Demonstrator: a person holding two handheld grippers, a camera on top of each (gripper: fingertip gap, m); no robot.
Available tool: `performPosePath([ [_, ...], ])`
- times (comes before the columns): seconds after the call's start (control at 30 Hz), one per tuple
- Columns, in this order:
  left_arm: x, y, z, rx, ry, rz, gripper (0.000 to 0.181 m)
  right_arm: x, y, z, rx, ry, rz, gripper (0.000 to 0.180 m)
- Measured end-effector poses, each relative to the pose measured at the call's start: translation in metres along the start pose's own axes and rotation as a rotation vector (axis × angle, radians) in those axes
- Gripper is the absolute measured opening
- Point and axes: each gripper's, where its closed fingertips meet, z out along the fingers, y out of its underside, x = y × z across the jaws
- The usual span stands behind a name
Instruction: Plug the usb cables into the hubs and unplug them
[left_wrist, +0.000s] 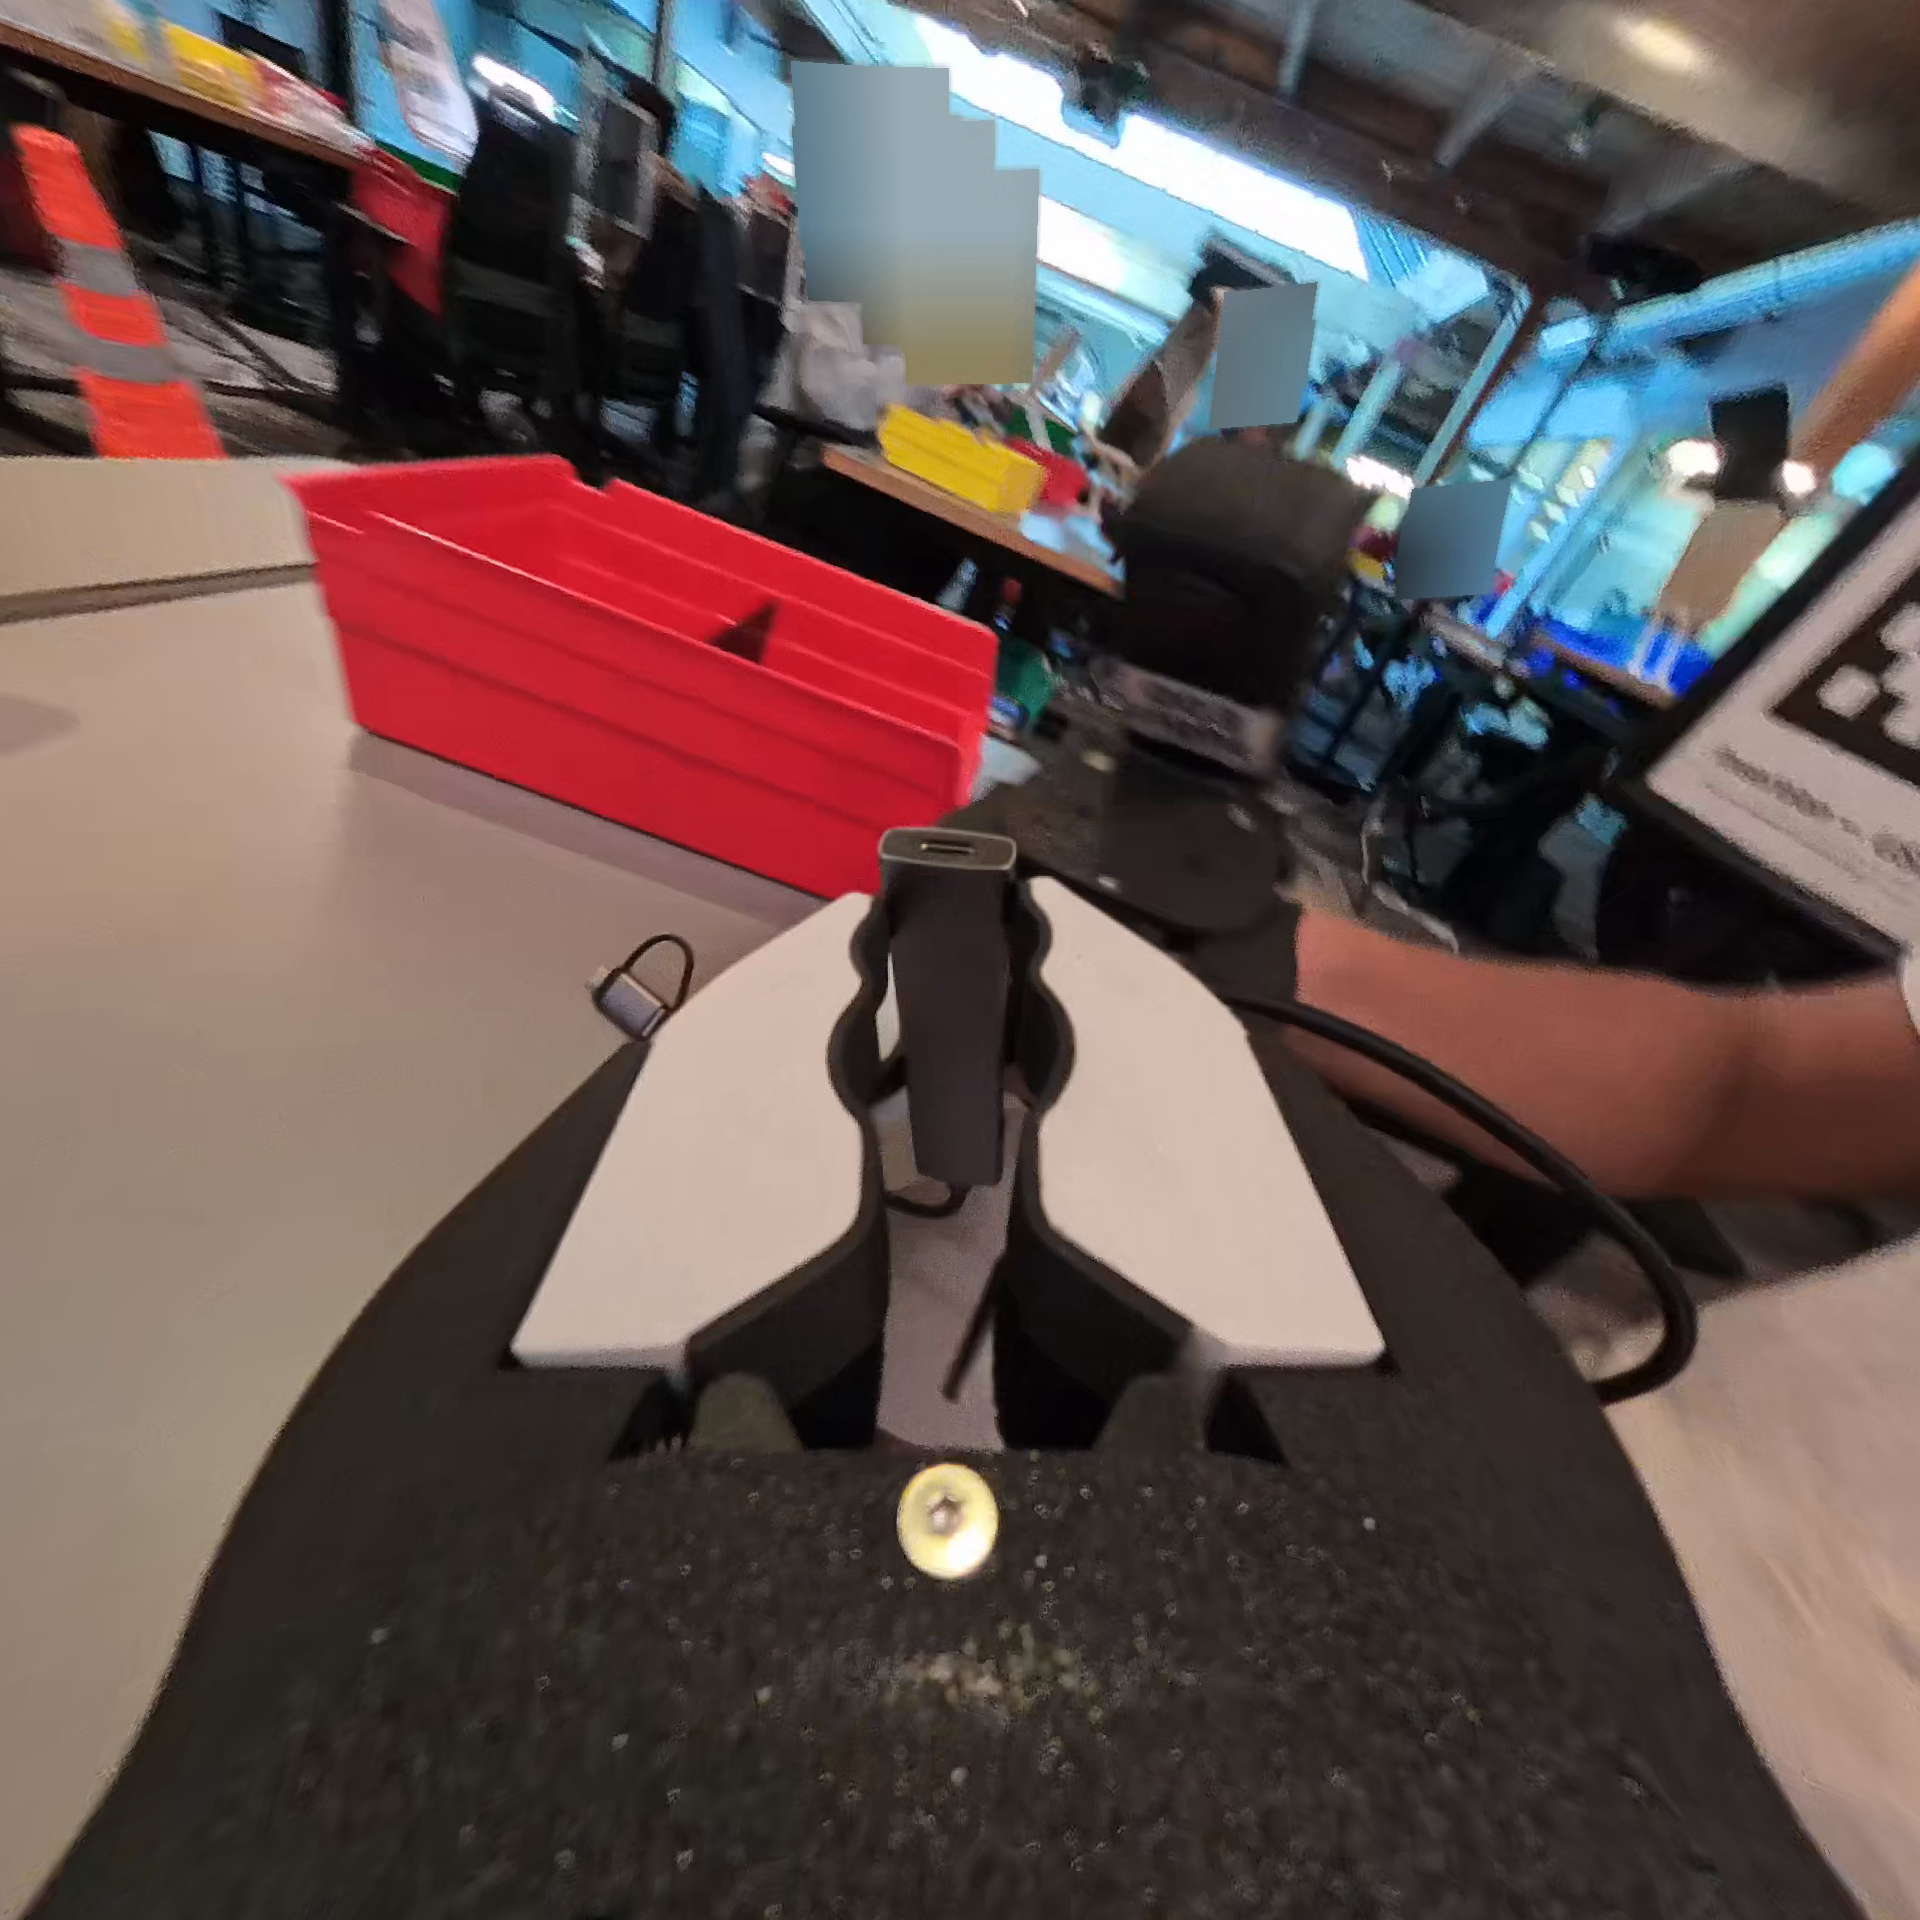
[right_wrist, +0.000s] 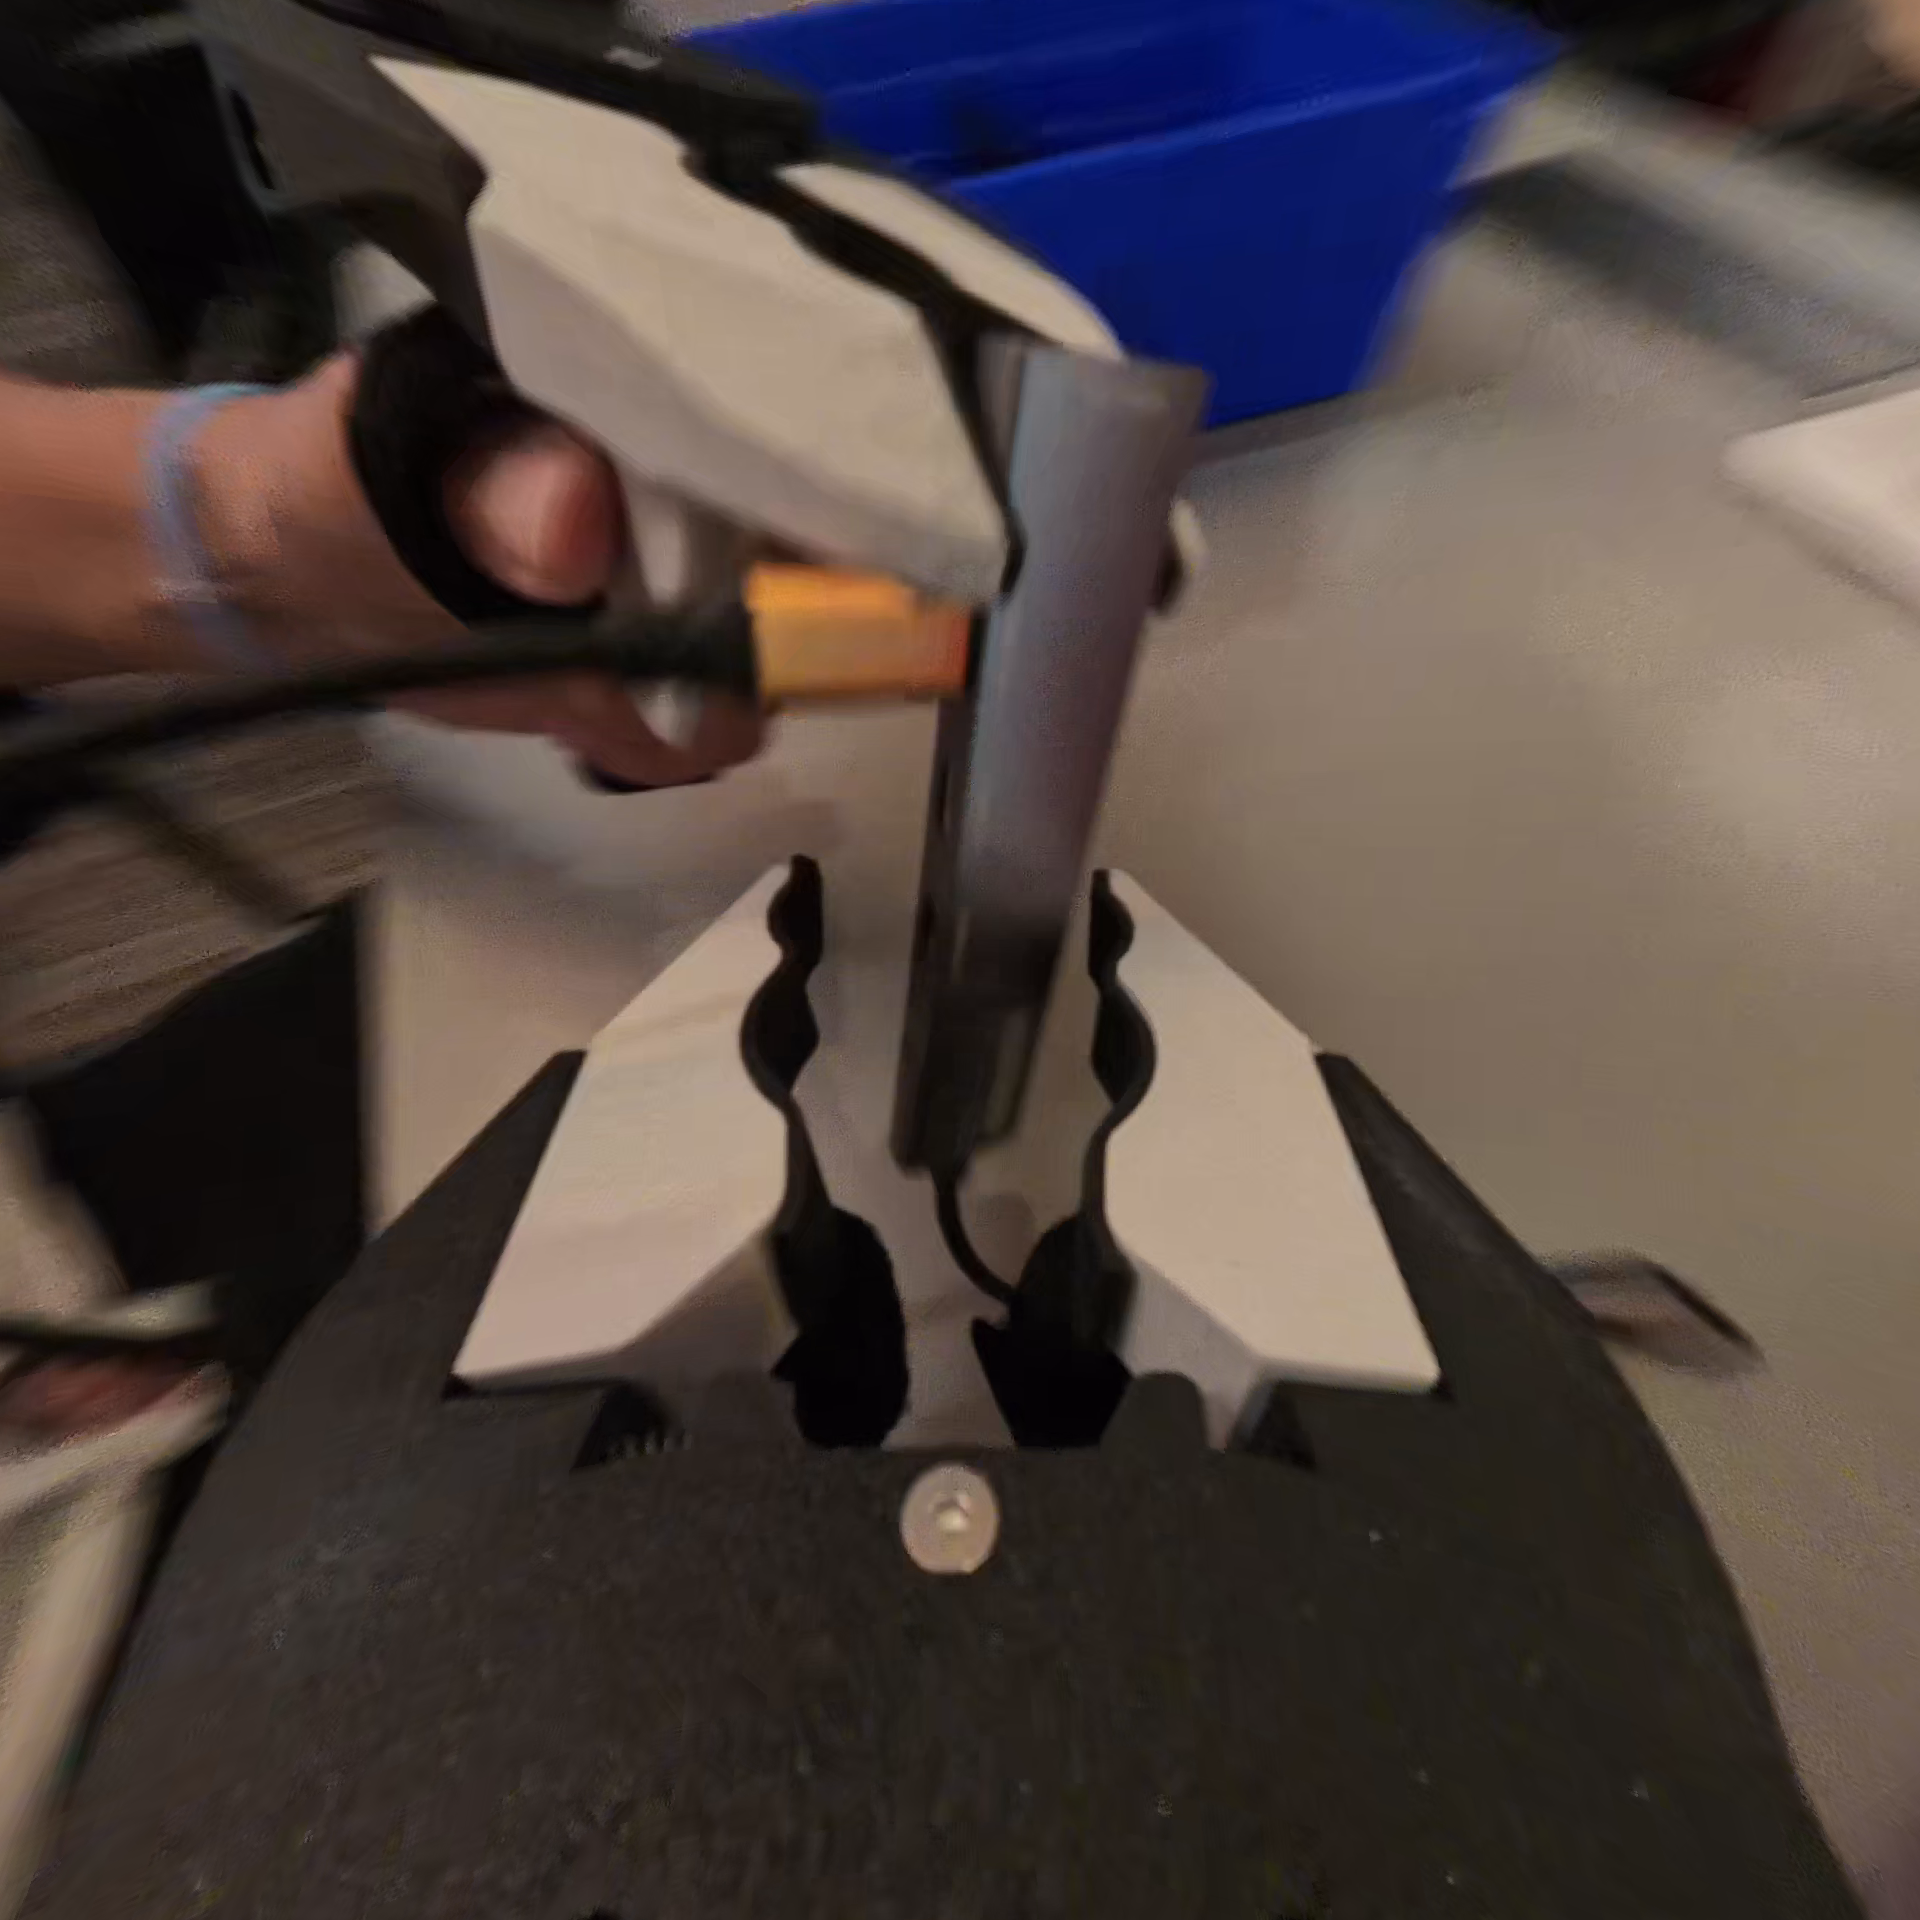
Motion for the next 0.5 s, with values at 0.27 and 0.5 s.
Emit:
performPosePath([
  [0.27, -0.059, -0.004, 0.027, 0.108, -0.039, -0.311, 0.022, 0.060, -0.037, -0.041, 0.140, 0.712, -0.240, 0.028],
  [0.5, -0.061, 0.007, 0.041, 0.084, 0.013, -0.270, 0.022, 0.075, -0.029, -0.042, 0.132, 0.784, -0.281, 0.008],
])
